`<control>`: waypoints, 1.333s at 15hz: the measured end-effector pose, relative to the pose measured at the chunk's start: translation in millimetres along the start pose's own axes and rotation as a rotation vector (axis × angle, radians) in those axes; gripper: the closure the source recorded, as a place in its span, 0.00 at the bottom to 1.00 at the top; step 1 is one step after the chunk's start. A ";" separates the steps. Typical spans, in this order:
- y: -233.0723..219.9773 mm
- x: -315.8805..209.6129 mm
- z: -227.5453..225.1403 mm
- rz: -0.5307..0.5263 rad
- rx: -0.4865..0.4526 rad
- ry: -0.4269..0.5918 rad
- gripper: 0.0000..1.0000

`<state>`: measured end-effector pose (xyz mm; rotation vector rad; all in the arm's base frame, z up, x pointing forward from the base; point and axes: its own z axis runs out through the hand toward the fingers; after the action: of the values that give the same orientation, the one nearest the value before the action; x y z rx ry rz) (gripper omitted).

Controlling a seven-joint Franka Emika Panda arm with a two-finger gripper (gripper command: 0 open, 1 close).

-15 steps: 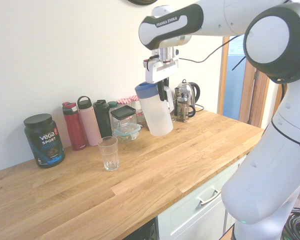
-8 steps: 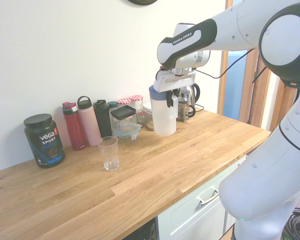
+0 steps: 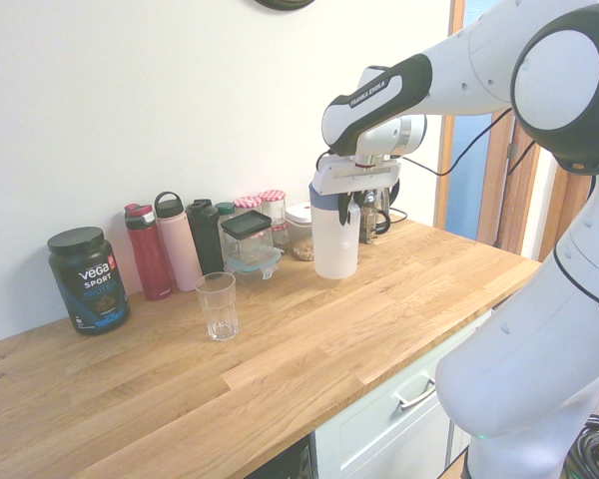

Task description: Pour me some water

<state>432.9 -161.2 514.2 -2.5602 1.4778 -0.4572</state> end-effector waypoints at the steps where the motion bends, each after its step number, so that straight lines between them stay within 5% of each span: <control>1: -0.3 -1.1 4.1 0.001 -0.008 -0.009 1.00; 6: 1.2 0.4 25.9 0.007 -0.039 -0.037 1.00; 7: 1.8 0.8 25.9 0.010 -0.040 -0.037 0.00; 14: 3.2 1.2 26.2 0.020 -0.050 -0.035 0.00; 20: 13.6 -6.4 -11.8 0.007 -0.152 -0.035 0.00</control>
<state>414.8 -162.2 520.3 -2.6619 1.5653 -0.3085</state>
